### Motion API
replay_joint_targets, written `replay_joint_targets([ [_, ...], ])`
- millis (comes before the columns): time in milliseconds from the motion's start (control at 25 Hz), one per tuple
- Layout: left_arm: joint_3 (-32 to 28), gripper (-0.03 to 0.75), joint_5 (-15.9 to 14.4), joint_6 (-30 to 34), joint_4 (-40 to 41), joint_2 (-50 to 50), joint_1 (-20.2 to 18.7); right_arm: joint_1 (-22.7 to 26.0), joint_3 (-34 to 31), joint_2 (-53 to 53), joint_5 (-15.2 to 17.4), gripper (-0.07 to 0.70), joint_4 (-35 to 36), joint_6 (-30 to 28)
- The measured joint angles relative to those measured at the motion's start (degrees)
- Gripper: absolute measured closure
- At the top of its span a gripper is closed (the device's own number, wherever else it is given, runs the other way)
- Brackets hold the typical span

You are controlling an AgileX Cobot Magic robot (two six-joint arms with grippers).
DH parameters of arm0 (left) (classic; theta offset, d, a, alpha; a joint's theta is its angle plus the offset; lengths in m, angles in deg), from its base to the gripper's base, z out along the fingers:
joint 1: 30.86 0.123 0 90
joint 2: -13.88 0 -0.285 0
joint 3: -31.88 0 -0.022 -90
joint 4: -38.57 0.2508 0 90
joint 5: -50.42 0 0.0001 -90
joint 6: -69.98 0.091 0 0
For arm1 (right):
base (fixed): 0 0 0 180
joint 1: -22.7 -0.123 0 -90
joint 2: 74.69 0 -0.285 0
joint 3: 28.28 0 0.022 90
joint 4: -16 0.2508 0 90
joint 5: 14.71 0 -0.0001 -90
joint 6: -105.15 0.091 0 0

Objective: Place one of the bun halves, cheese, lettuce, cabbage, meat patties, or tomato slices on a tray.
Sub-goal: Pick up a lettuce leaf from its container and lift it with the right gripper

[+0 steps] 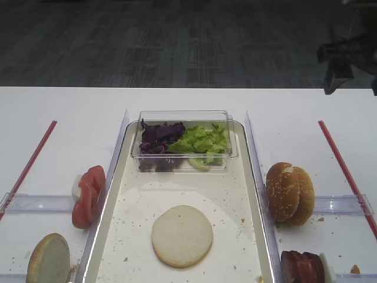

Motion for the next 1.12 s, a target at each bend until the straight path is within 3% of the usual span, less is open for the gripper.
replay_joint_targets([
  [440, 0.0, 0.225, 0.0, 0.0, 0.36, 0.0, 0.0, 0.0, 15.94, -20.54, 1.37, 0.057, 1.41, -2.69],
  [1120, 0.0, 0.225, 0.0, 0.0, 0.0, 0.0, 0.0, -0.73, 17.87, -25.42, 1.34, 0.117, 3.32, -5.17],
])
